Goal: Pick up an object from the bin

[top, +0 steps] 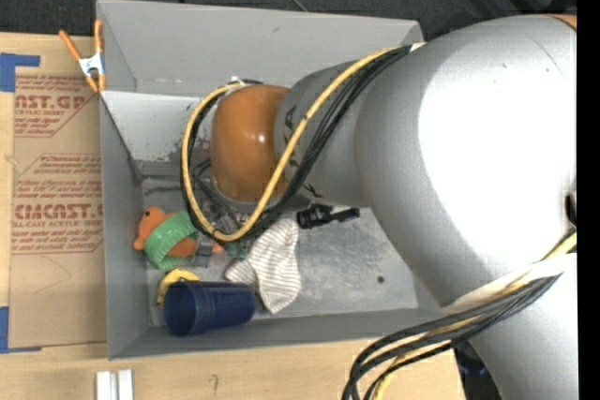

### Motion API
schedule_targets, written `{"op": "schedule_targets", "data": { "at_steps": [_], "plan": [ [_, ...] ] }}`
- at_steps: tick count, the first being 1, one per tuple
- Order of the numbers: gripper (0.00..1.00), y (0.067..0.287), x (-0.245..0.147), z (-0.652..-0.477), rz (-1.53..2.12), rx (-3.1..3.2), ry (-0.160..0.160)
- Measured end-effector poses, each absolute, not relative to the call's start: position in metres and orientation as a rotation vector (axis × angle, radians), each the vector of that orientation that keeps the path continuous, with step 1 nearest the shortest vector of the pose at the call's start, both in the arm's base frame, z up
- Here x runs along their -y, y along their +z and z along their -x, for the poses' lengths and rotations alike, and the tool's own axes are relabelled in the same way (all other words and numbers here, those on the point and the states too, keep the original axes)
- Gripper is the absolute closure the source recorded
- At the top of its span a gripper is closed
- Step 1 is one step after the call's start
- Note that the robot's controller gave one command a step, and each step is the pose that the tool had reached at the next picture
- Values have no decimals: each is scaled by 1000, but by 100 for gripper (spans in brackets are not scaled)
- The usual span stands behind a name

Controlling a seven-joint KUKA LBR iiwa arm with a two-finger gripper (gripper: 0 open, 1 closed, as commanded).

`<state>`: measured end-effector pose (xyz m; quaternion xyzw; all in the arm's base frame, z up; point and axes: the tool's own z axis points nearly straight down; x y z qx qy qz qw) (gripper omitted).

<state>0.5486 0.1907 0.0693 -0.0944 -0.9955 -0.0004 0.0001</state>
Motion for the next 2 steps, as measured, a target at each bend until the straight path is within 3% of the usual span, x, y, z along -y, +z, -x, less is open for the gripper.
{"op": "schedule_targets", "data": {
  "at_steps": [1,2],
  "plan": [
    [100,69,-191,-549,297,3127,-1],
    [100,261,-181,-530,262,3139,-7]
  ]
}}
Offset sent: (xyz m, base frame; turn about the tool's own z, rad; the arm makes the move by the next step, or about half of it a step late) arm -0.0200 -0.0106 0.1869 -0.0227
